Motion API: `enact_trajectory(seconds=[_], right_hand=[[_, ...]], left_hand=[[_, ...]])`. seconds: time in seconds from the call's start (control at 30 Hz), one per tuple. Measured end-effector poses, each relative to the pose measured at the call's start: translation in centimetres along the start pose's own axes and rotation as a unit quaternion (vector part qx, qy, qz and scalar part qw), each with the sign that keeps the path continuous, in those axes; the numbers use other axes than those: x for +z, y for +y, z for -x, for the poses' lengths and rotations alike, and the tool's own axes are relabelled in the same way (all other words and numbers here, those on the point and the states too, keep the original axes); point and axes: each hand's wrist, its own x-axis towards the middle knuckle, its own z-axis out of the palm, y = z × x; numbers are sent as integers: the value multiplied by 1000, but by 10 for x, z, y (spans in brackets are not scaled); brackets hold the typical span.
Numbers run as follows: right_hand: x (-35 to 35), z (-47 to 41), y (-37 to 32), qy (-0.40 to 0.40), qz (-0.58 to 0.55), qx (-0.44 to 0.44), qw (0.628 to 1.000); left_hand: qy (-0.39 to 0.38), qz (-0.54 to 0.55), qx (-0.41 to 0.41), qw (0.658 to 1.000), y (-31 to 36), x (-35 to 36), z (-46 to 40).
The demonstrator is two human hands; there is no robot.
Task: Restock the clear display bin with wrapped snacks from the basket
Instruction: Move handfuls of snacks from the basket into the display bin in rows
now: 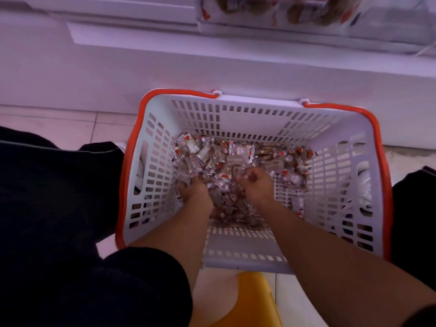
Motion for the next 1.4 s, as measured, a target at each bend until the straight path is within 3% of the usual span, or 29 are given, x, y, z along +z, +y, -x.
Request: enact_trajectory(seconds=[0.13,0.23,0.33,0.47,0.6,0.77,0.93,1.0,1.13,1.27,1.4], right_hand=[[0,1,-9,-18,-48,50,997],[-8,8,-7,-35,-111,95,989],[-22,16,-5,-15,-82,112,990],[-42,25,0,-50,-68,121,989],[-55,36,10,-140,-11,79,987],[-63,43,14,-176,60,13,982],[-68,39,7,-136,68,17,988],[-68,40,6,-144,102,-12,984],[-67,41,-6,-157,306,-137,929],[-70,44,-37,-176,365,-206,891],[-96,52,-92,-283,270,-177,903]], left_hand=[[1,-36,37,999,5,-4,1],[-16,-159,16,987,12,-15,0],[-25,-281,-19,959,13,-29,-1],[-55,-218,12,974,13,-38,7],[-153,-160,-60,973,32,-44,0],[-133,-125,-60,981,41,-39,-10],[-129,-146,-44,980,50,-31,-11],[-130,-141,-72,979,57,-27,-7],[-45,-101,-18,994,61,-24,-9],[-19,-190,67,979,51,-35,25],[-170,-200,58,963,53,-50,53]])
